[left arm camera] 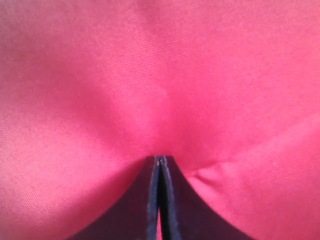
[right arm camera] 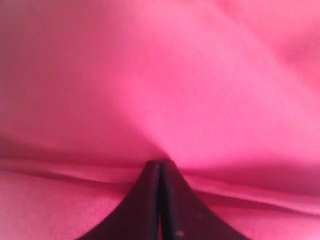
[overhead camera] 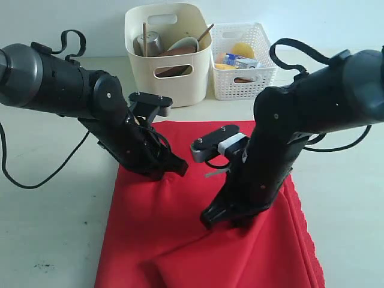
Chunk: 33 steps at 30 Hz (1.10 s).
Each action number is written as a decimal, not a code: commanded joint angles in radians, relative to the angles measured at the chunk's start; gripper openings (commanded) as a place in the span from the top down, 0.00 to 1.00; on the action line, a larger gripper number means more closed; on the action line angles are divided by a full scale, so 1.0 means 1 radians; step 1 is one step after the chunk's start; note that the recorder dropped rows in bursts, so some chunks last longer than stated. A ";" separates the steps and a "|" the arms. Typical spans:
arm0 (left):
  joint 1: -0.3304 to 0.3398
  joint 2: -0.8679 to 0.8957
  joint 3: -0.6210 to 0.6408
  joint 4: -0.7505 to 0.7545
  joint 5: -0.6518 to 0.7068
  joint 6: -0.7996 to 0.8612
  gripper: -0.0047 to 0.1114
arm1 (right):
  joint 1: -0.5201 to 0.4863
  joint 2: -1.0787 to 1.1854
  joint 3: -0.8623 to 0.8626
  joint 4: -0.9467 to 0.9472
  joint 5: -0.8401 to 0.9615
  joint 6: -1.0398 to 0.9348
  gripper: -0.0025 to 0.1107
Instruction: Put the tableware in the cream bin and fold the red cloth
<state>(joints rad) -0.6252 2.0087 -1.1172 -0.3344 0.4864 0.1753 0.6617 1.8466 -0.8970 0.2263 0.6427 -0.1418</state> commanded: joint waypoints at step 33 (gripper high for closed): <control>-0.002 0.028 0.006 0.006 -0.010 -0.003 0.96 | 0.001 -0.556 0.278 -0.638 0.120 0.679 0.98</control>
<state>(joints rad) -0.6252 2.0087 -1.1172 -0.3388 0.4732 0.1753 0.6617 1.4202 -0.6334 -0.1866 0.7781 0.2942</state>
